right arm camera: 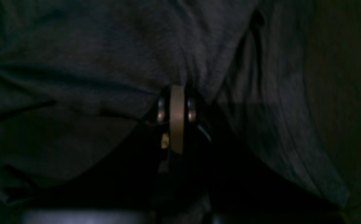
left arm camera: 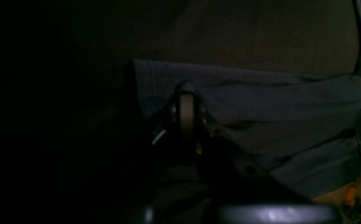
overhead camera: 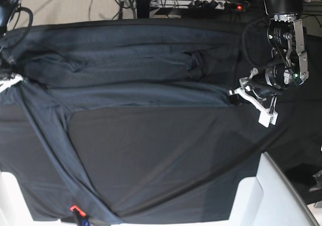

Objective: Fold the T-shirt properly

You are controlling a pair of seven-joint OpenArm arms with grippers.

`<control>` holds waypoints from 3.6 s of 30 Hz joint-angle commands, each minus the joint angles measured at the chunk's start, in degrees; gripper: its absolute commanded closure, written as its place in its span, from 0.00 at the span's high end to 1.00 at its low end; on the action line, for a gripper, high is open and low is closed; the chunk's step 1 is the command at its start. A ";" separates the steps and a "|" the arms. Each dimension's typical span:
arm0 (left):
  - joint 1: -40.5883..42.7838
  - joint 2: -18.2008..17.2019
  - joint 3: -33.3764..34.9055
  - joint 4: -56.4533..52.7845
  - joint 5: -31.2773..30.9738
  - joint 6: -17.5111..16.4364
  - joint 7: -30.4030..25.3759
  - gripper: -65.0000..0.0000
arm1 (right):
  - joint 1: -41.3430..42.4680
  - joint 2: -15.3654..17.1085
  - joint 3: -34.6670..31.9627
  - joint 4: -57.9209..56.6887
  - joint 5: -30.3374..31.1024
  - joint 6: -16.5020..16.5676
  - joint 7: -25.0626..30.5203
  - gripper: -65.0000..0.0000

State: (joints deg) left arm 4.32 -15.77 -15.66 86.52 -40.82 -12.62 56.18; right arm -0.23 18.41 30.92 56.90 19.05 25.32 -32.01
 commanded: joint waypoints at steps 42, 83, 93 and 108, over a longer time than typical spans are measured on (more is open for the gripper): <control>0.74 -1.50 -0.12 1.08 -0.81 -0.43 -0.93 0.00 | -3.24 -1.58 3.33 8.02 0.25 0.13 -2.50 0.01; 1.44 -0.89 -0.03 0.56 -0.81 -0.43 -1.02 0.00 | 25.33 4.13 -24.63 -24.86 0.16 0.31 16.05 0.49; 1.35 -0.98 4.45 0.56 -0.72 -0.17 -1.19 0.00 | 25.42 4.31 -24.63 -24.95 0.16 0.22 17.11 0.49; 1.44 -1.24 4.54 0.47 -0.72 -0.17 -1.19 0.00 | 25.42 4.49 -24.63 -25.12 0.16 0.13 18.95 0.49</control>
State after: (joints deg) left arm 6.37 -16.38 -10.98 86.24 -40.77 -12.40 55.75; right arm 23.59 21.76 6.13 31.20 18.65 25.30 -14.50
